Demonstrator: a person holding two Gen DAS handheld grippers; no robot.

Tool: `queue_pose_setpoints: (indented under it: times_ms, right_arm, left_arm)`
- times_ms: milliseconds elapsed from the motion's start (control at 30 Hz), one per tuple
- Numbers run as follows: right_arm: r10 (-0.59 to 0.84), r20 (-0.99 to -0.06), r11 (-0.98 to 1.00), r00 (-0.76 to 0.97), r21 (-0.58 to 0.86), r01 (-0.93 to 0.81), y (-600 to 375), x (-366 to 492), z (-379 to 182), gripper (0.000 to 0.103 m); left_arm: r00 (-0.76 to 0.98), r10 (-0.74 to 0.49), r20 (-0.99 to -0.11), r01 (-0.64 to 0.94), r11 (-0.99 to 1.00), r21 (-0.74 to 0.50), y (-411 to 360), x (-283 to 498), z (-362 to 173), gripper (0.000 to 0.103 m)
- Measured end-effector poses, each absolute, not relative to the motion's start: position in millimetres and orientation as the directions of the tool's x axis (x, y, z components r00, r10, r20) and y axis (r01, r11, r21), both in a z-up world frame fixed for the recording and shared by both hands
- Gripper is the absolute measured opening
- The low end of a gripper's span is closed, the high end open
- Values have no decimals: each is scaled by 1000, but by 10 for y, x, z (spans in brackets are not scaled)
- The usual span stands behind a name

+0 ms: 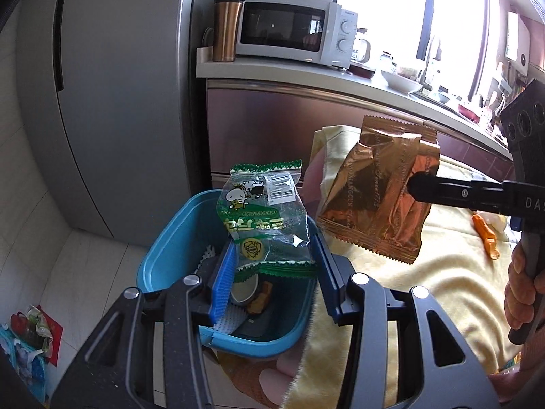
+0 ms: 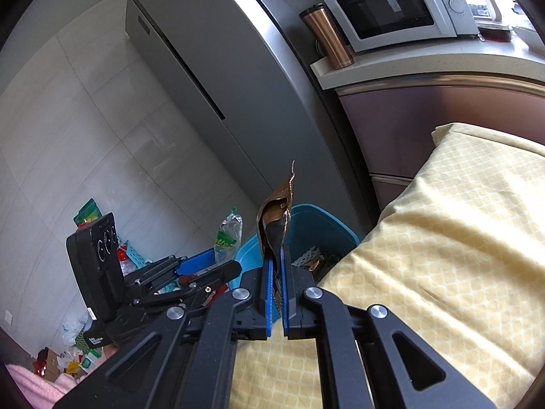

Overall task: Collect trash
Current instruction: 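Open both tools to drop the wrappers into the blue bin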

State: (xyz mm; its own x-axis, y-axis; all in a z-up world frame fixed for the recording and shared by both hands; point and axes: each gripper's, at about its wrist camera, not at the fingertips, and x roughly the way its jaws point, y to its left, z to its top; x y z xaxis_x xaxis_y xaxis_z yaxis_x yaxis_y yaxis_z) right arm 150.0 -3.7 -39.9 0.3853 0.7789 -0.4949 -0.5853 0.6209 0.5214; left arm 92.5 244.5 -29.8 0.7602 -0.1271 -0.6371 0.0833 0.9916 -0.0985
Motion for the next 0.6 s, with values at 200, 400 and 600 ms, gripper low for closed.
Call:
queue_pose_setpoints:
  times_ms: [200, 400, 600]
  right_arm:
    - [767, -521, 633, 376, 516, -578, 131, 1620, -419, 3]
    - [754, -557, 643, 349, 511, -571, 271, 1706, -446, 3]
    - [735, -589, 660, 336, 510, -551, 418, 1806, -568, 3]
  left_arm:
    - [745, -112, -657, 62, 993, -98, 2486, 1009, -410, 44]
    - [728, -102, -678, 42, 994, -105, 2539, 1087, -536, 44]
    - [706, -95, -701, 28, 994, -106, 2560, 1172, -685, 44]
